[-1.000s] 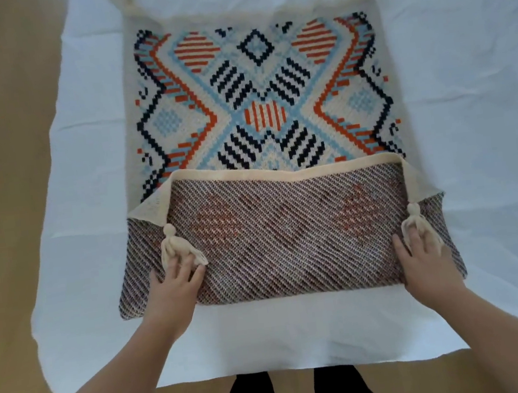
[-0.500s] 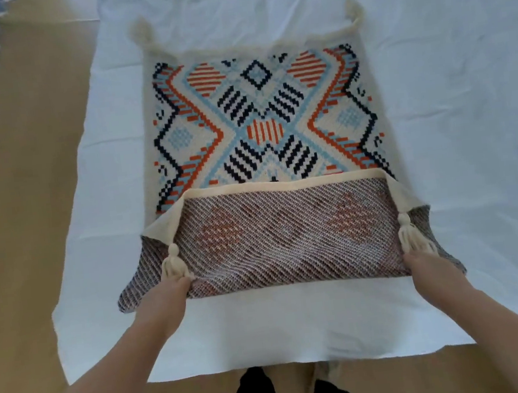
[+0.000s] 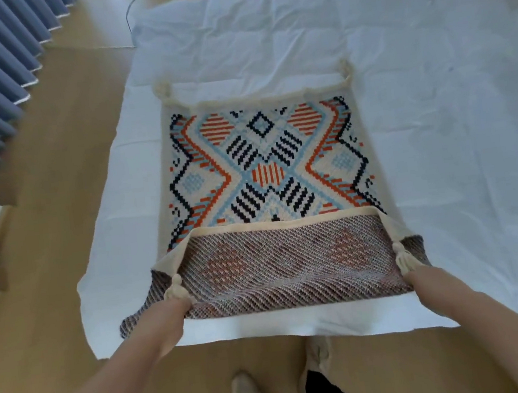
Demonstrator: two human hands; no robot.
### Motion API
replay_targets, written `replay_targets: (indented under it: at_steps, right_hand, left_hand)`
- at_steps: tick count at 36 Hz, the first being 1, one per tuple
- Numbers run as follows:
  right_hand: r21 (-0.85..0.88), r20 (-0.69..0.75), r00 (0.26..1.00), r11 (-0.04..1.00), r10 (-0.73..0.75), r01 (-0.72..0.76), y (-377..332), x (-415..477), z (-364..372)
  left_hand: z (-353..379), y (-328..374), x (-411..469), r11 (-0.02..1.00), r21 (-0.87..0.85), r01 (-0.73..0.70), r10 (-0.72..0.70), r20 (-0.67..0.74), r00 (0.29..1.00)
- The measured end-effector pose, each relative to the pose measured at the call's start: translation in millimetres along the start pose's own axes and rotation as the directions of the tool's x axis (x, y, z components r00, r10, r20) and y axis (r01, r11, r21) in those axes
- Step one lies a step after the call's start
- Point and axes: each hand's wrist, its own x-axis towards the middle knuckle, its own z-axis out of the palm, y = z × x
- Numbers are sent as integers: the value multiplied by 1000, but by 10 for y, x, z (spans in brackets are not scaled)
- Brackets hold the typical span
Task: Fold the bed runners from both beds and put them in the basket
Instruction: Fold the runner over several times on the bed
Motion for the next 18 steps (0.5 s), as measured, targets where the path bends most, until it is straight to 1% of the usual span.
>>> replay_targets:
  at_steps: [2,6,8,10,13,16,18]
  right_hand:
    - [45,-43,999,999,4,-2,-17,-83,-18]
    - [140,-182,981,989,65,-40,-73,-139,-197]
    - [140,-276,958,989,80,-42,-105,-93,-336]
    - [150,-377,924,989,66,-10,-107,2,-480]
    - [80,-441,897,997,43,-9,-66,180,-712]
    - [-29,-451,892,999,5,-20,-20,442,-1012]
    - [-58,-464,886,998,-12,-17,4,672,-1239]
  left_hand:
    - [-83,-57,-42,999,-25,-24,23,-45,999]
    - [-366,-121,26,997,-61,-50,37,-199,979]
    - [-508,-157,157,998,-33,-57,47,-248,968]
    - [-631,-199,293,997,-14,-77,69,-304,950]
    - [-820,-216,468,992,7,-128,122,-350,929]
    - [-1063,-179,712,992,64,-110,127,-388,913]
    - [-1234,-167,935,993,81,-83,111,-443,890]
